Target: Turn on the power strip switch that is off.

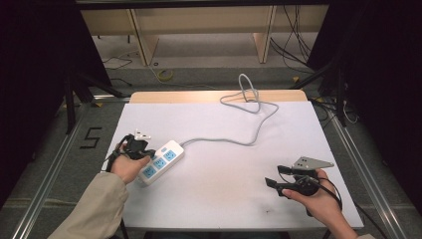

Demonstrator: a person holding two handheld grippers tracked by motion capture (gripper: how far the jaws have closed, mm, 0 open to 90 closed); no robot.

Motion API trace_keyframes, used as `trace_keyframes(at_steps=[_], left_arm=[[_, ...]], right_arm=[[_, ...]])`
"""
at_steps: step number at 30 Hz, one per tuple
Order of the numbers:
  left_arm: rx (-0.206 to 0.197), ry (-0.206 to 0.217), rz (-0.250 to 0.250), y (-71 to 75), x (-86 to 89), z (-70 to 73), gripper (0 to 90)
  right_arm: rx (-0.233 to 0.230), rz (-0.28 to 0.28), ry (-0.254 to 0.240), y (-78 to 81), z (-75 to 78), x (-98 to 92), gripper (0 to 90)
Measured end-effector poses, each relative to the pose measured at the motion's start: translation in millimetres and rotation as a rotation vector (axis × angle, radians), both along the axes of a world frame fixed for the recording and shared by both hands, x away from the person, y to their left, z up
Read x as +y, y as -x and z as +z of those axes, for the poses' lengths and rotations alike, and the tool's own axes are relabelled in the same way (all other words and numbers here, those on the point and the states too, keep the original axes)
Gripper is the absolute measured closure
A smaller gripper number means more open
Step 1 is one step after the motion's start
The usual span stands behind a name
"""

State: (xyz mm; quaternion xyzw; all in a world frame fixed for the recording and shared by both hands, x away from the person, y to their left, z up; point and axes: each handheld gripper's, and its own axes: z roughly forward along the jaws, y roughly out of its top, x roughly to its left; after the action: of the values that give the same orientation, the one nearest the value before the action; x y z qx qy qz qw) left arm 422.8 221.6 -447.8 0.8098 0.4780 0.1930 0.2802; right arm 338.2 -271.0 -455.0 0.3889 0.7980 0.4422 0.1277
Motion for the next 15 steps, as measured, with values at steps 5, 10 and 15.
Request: trace_keyframes(at_steps=[5,10,15], left_arm=[[0.004,-0.002,-0.002,-1.2,-1.0,-1.2,89.9],[0.007,-0.004,-0.003,-1.8,-1.6,-1.5,89.8],[0.011,-0.008,-0.003,-2.3,-2.0,-2.0,89.9]], right_arm=[[0.003,-0.001,0.000,0.2,0.1,0.4,30.8],[0.003,-0.001,-0.001,0.3,0.1,0.4,30.8],[0.003,-0.001,-0.001,0.4,0.1,0.5,30.8]])
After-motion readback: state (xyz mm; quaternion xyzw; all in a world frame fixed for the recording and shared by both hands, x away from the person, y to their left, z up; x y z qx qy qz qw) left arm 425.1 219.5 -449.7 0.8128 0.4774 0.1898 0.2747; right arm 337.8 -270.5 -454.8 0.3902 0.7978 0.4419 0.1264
